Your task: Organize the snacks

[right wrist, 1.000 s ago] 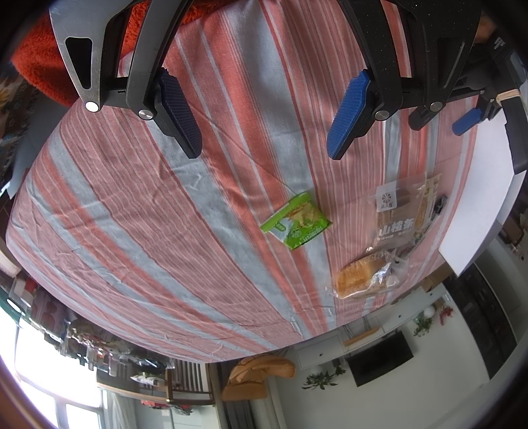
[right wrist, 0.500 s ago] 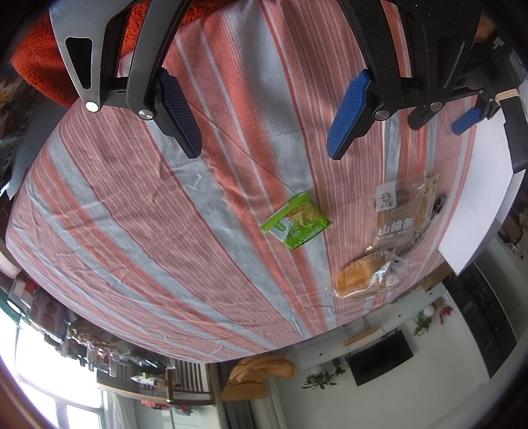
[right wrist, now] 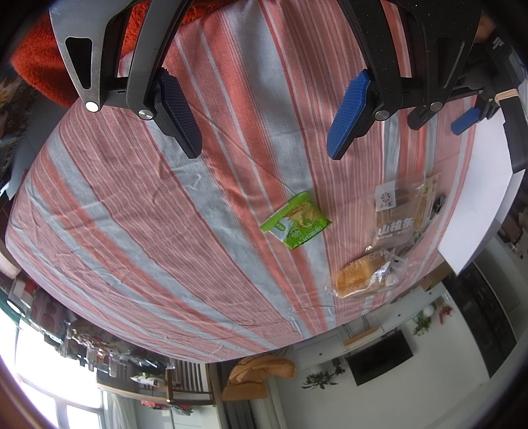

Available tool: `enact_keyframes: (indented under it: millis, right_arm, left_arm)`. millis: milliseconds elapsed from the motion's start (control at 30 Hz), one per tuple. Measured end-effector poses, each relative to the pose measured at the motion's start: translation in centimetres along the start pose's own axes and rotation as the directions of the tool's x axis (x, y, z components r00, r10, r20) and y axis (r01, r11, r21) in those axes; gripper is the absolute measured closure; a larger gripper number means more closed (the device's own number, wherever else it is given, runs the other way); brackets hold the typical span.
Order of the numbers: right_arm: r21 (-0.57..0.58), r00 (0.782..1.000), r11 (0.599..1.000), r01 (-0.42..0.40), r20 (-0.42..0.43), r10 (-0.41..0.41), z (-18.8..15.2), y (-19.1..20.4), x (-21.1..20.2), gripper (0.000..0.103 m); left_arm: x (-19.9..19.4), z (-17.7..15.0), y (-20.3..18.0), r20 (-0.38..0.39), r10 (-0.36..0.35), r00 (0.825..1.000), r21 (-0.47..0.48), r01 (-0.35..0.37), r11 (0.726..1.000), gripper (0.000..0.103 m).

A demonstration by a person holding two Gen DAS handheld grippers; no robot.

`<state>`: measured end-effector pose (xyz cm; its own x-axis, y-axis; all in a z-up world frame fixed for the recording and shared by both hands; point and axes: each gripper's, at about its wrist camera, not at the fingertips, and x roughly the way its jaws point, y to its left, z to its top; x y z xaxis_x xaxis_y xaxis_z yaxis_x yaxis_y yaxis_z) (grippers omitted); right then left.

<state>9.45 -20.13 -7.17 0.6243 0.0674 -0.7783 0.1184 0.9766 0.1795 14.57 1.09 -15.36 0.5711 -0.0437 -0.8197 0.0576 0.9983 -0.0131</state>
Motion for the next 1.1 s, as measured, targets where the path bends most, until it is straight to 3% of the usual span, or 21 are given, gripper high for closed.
enact_keyframes:
  millis: [1100]
  right_arm:
    - [0.01, 1.0, 1.0, -0.009, 0.0, 0.009, 0.02, 0.32, 0.04, 0.022]
  left_arm:
    - [0.01, -0.04, -0.02, 0.0, 0.0, 1.0, 0.0, 0.0, 1.0, 0.0]
